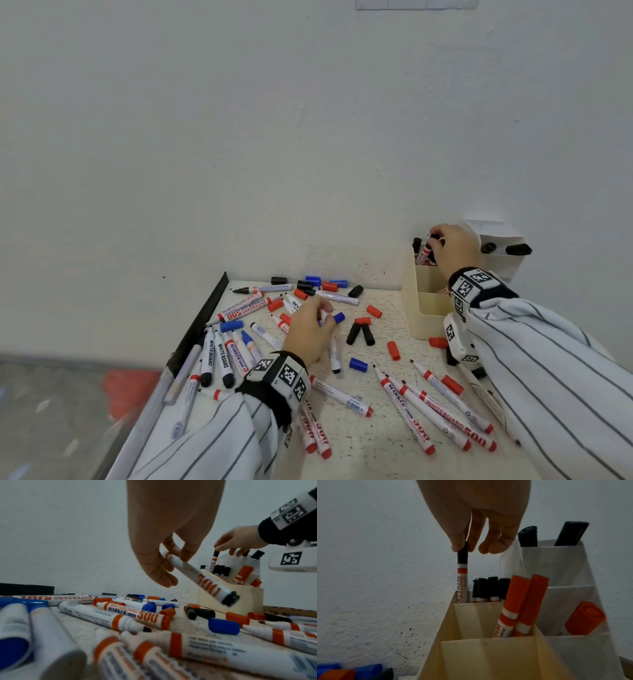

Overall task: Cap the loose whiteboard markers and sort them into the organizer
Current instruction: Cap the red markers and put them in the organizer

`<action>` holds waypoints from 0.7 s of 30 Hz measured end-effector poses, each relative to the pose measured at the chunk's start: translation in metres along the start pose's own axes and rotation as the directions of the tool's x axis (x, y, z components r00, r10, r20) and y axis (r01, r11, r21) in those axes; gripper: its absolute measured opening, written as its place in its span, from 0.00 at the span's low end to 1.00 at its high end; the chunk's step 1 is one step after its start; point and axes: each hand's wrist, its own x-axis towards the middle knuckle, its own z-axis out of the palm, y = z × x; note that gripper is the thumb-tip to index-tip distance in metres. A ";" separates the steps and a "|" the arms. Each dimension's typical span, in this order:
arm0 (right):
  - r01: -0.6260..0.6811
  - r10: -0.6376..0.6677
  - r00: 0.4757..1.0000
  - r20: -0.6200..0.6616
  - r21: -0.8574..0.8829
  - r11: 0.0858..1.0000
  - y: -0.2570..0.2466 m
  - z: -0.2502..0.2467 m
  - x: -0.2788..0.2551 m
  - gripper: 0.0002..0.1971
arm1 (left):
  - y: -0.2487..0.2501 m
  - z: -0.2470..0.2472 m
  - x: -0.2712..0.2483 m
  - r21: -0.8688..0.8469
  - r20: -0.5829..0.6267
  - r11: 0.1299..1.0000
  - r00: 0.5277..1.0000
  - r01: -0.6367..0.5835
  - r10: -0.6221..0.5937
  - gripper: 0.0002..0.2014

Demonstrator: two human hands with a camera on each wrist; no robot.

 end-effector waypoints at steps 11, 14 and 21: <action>0.008 0.029 0.956 0.292 -0.123 0.992 -0.035 0.016 -0.030 0.16 | -0.022 -0.035 -0.010 -0.089 -0.035 0.993 0.996 0.077 -0.081 0.06; 0.094 -0.152 0.818 0.554 0.131 0.987 -0.059 0.017 -0.053 0.10 | -0.029 -0.042 -0.015 -0.104 -0.025 0.988 0.993 0.116 -0.119 0.05; 0.194 -0.136 0.242 0.961 0.089 0.977 -0.087 0.044 -0.117 0.17 | -0.044 -0.056 -0.029 -0.047 0.018 0.970 0.971 0.237 -0.236 0.20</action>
